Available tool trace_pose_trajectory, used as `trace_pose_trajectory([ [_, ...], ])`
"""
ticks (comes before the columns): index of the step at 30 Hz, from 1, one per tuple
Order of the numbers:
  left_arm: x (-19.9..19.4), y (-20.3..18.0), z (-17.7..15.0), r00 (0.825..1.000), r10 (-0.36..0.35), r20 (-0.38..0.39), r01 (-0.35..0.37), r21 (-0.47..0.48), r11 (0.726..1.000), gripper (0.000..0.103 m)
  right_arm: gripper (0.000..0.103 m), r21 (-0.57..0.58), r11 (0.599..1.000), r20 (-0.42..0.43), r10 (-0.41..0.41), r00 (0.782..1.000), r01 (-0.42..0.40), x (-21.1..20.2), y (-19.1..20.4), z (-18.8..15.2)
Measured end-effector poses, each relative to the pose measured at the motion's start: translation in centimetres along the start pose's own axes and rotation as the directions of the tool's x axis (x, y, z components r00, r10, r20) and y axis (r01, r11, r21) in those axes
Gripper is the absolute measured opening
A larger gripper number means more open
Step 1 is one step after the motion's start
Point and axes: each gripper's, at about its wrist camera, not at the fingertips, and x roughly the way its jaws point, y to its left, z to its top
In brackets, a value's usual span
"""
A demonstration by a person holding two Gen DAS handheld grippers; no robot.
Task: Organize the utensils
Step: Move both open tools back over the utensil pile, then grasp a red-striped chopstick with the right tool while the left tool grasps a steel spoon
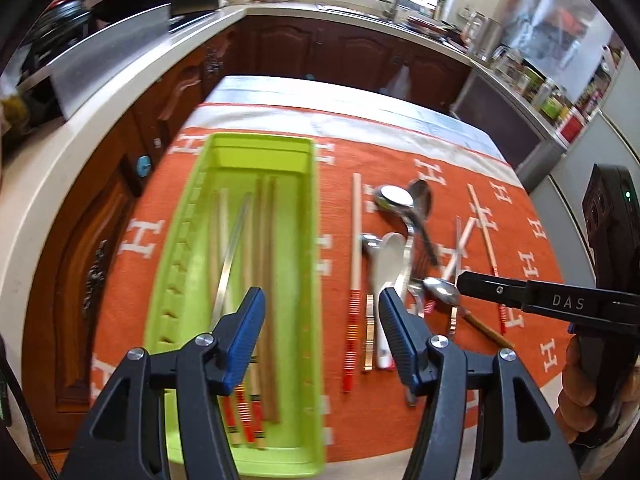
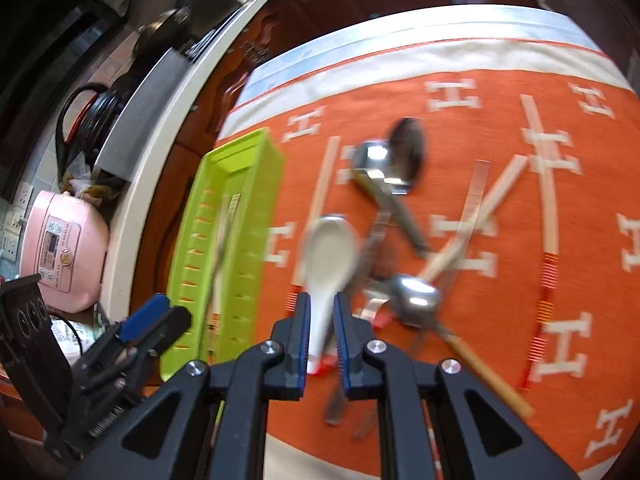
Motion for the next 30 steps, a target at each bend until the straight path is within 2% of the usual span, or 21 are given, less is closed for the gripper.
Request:
trace_pose_trajectory([
  [8,2.4,-4.8,0.6,0.997,-0.058,-0.049,0.061,0.062,0.996,0.059,0.012,0.119,0.99,0.086,-0.088,0.992,0.077,-3.0,-7.3,-0.4],
  [15,5.3,-8.0,1.2,0.986,-0.113,-0.126,0.127,0.115,0.985,0.059,0.012,0.204,0.972,0.105,-0.139,0.985,0.115,-3.4,-11.7,0.3],
  [20,6.6,-9.2,0.6,0.973,-0.138,-0.183,0.163,0.129,0.978,0.059,0.019,0.165,0.979,0.088,-0.14,0.986,0.124,-2.0,-11.9,0.8],
  [24,7.1,-9.9,-0.2,0.96,-0.17,-0.222,0.202,0.128,0.971,0.048,0.019,0.095,0.981,0.089,-0.177,0.98,0.169,-0.8,-10.9,1.2],
  [30,7.6,-11.4,-1.2,0.917,-0.275,-0.29,0.309,0.078,0.948,0.039,0.019,-0.024,0.954,0.135,-0.293,0.946,0.299,0.4,-8.8,2.6],
])
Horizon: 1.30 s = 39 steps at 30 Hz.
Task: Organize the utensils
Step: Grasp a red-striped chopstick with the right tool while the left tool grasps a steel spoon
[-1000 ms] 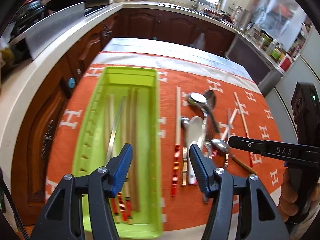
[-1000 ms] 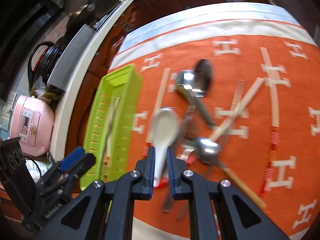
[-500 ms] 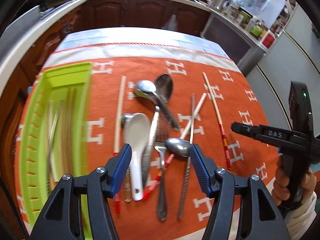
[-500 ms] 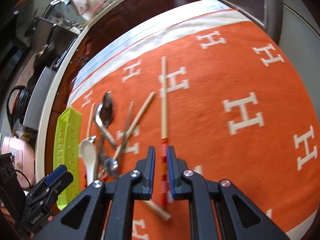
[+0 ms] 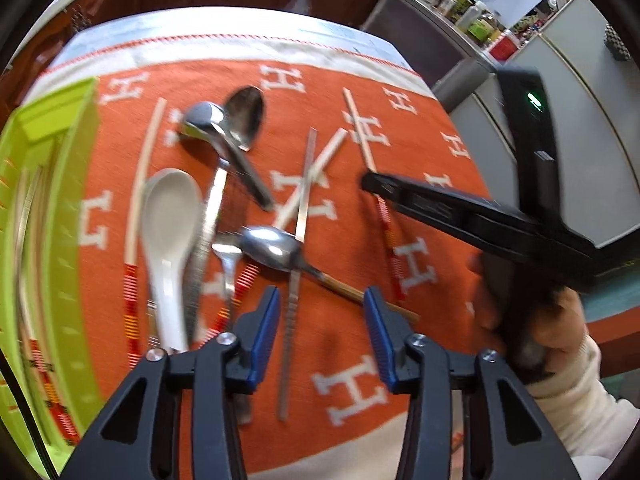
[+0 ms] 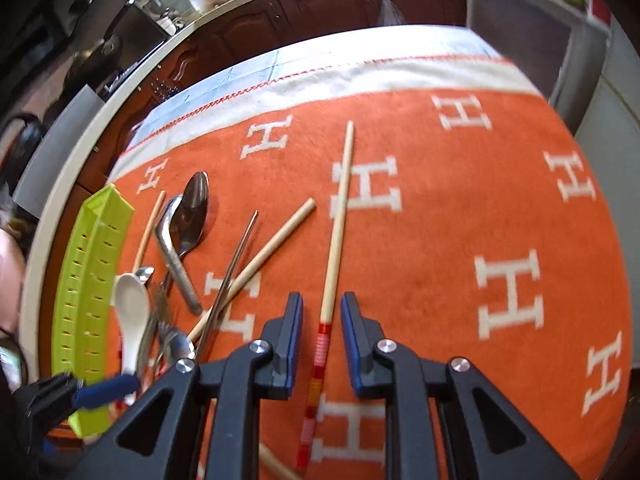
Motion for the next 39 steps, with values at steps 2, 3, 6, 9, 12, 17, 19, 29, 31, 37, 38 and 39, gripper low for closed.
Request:
trace_pose_trajectory([
  [2,0.4,-0.5,-0.1,1.0,-0.016,-0.012,0.016,0.001,1.0,0.039,0.019,-0.038,0.999,0.016,-0.039,0.999,0.039,0.4,0.6,0.5],
  [3,0.7,-0.6,-0.2,1.0,-0.023,-0.018,0.023,-0.001,1.0,0.039,0.019,-0.048,0.997,0.023,-0.052,0.998,0.053,0.6,0.7,0.7],
  [6,1.3,-0.5,-0.1,0.998,-0.045,-0.035,0.044,-0.029,0.999,0.038,0.019,-0.113,0.986,0.05,-0.114,0.992,0.119,1.0,1.7,0.9],
  [9,1.8,-0.3,0.0,0.994,-0.098,-0.045,0.095,-0.07,0.993,0.036,0.008,-0.152,0.976,0.071,-0.147,0.987,0.156,1.0,2.2,0.5],
  [12,2.3,-0.3,0.2,0.992,-0.118,-0.042,0.114,-0.094,0.989,0.035,0.006,-0.103,0.99,0.053,-0.092,0.994,0.097,0.4,1.1,0.1],
  [17,4.3,0.2,0.7,0.992,-0.107,-0.072,0.097,-0.128,0.987,0.017,0.006,-0.094,0.996,0.031,-0.008,0.999,0.011,-0.7,0.7,-2.2],
  [19,5.1,0.4,0.8,0.99,-0.114,-0.082,0.102,-0.145,0.984,0.016,0.006,-0.086,0.996,0.024,0.005,1.0,-0.003,-1.1,0.6,-2.9],
  [29,6.2,0.8,2.7,0.996,-0.076,-0.053,0.064,-0.2,0.978,0.016,0.006,-0.017,0.994,-0.031,0.107,0.994,-0.108,-2.3,-0.7,-5.0],
  [31,6.2,0.7,3.0,0.998,-0.055,-0.041,0.046,-0.195,0.98,0.016,0.006,-0.011,0.992,-0.039,0.127,0.991,-0.127,-2.3,-0.6,-5.4],
  [37,6.6,-0.4,3.9,1.0,0.002,-0.017,-0.005,-0.175,0.985,0.016,0.006,-0.015,0.988,-0.044,0.153,0.987,-0.154,-2.7,0.0,-6.8],
  [38,6.7,-0.5,4.1,1.0,0.012,-0.014,-0.014,-0.174,0.985,0.016,0.006,-0.012,0.987,-0.045,0.159,0.986,-0.16,-2.8,0.1,-6.9],
  [39,6.6,-0.6,4.1,1.0,0.018,-0.011,-0.019,-0.174,0.985,0.017,0.006,-0.008,0.986,-0.046,0.166,0.985,-0.166,-2.7,0.1,-7.0],
])
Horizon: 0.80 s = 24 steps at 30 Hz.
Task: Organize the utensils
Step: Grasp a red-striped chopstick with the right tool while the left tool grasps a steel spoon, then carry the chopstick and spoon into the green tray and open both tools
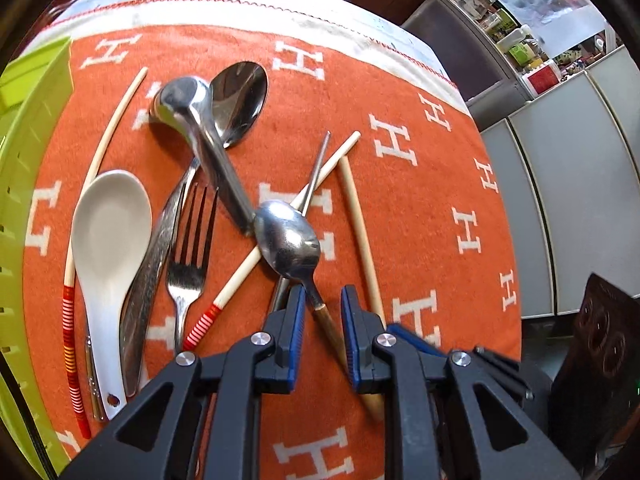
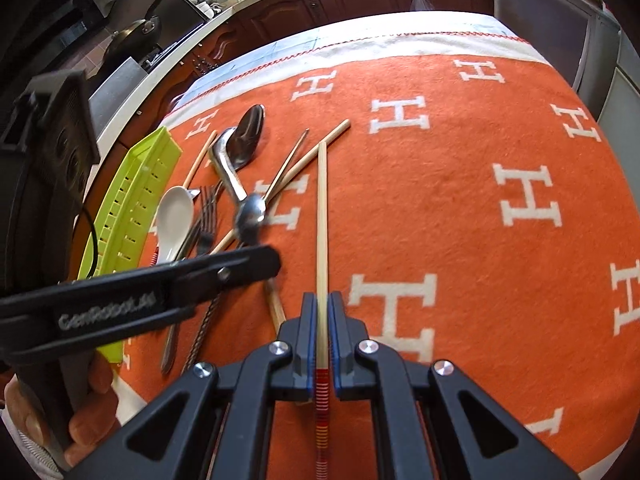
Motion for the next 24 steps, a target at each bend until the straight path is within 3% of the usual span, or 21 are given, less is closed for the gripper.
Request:
trace_pose_trajectory([
  [10,-0.3,-1.2,0.2,0.993,0.112,0.039,-0.114,0.058,0.992,0.017,0.006,0.06,0.996,-0.01,0.066,0.998,-0.065,0.0,-0.4,-0.4],
  [14,-0.2,-2.2,0.1,0.98,0.186,0.069,-0.193,0.127,0.973,0.008,0.006,0.1,0.992,0.0,0.073,0.997,-0.072,-0.4,-1.2,-0.5],
  [18,-0.5,-2.3,-0.6,0.979,0.164,0.123,-0.184,0.183,0.966,0.005,0.006,0.12,0.99,0.007,0.074,0.997,-0.075,-0.5,-1.7,-0.5],
  [24,-2.3,-1.7,-1.9,0.986,0.1,0.133,-0.126,0.21,0.97,0.003,0.006,0.133,0.988,0.026,0.082,0.996,-0.085,-1.2,-2.3,-0.5],
])
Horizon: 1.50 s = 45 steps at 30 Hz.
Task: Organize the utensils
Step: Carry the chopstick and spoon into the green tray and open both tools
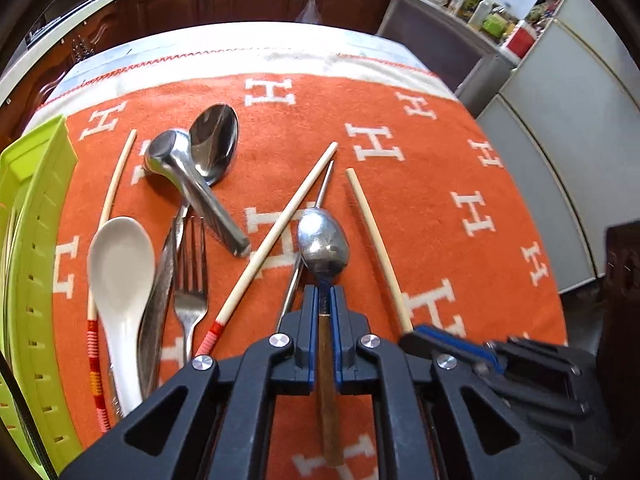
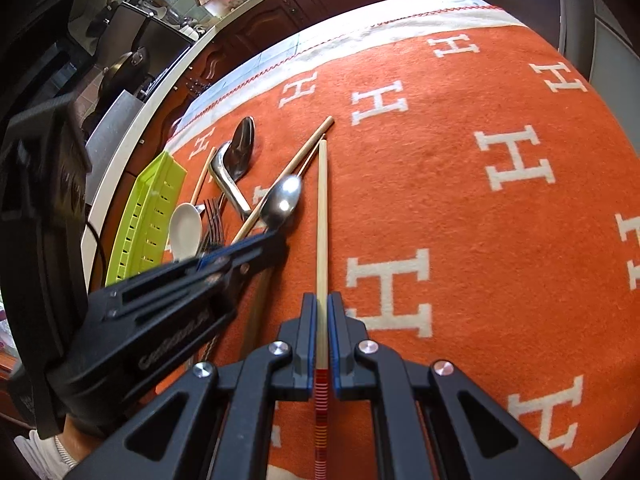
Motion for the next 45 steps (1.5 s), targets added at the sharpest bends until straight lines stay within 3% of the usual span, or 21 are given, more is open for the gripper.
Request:
trace_pose_trajectory([
  [7,-4.9,1.0,-0.9,0.997,-0.046,0.069,0.047,-0.008,0.999,0.003,0.006,-0.012,1.0,0.01,0.016,1.0,-0.016,-0.6,0.8,-0.4],
  [12,-9.7,4.5,-1.9,0.993,-0.032,0.115,0.041,-0.079,0.996,0.003,0.005,-0.058,0.997,0.013,0.058,0.998,-0.057,-1.5,3.0,-0.2],
  [16,-13.6,8.4,-2.5,0.983,0.051,0.175,-0.028,-0.134,0.991,0.003,0.005,-0.126,0.986,0.01,0.11,0.994,-0.108,-1.9,6.5,0.5],
  [20,-16.1,13.0,-3.3,0.961,0.187,0.205,-0.146,-0.2,0.969,0.004,0.005,-0.187,0.968,-0.028,0.165,0.986,-0.167,-1.1,11.0,1.2],
  [28,-15.5,18.3,-4.5,0.927,0.33,0.177,-0.289,-0.223,0.931,0.004,0.006,-0.187,0.956,-0.099,0.21,0.973,-0.225,3.2,18.8,2.7],
  [32,-14.0,19.6,-4.7,0.931,0.328,0.16,-0.29,-0.224,0.931,0.004,0.006,-0.171,0.965,-0.131,0.175,0.976,-0.196,6.9,21.3,2.7],
  [35,-13.2,20.7,-4.9,0.943,0.301,0.143,-0.262,-0.237,0.935,0.004,0.006,-0.129,0.976,-0.154,0.153,0.976,-0.173,9.0,21.7,2.7],
  [39,-12.7,20.9,-5.0,0.946,0.284,0.155,-0.243,-0.241,0.94,0.004,0.006,-0.097,0.983,-0.171,0.137,0.976,-0.155,10.4,22.2,2.6],
  [45,-12.8,20.8,-4.8,0.947,0.272,0.172,-0.228,-0.236,0.944,0.015,0.007,-0.097,0.988,-0.166,0.103,0.981,-0.12,10.8,22.5,2.3],
])
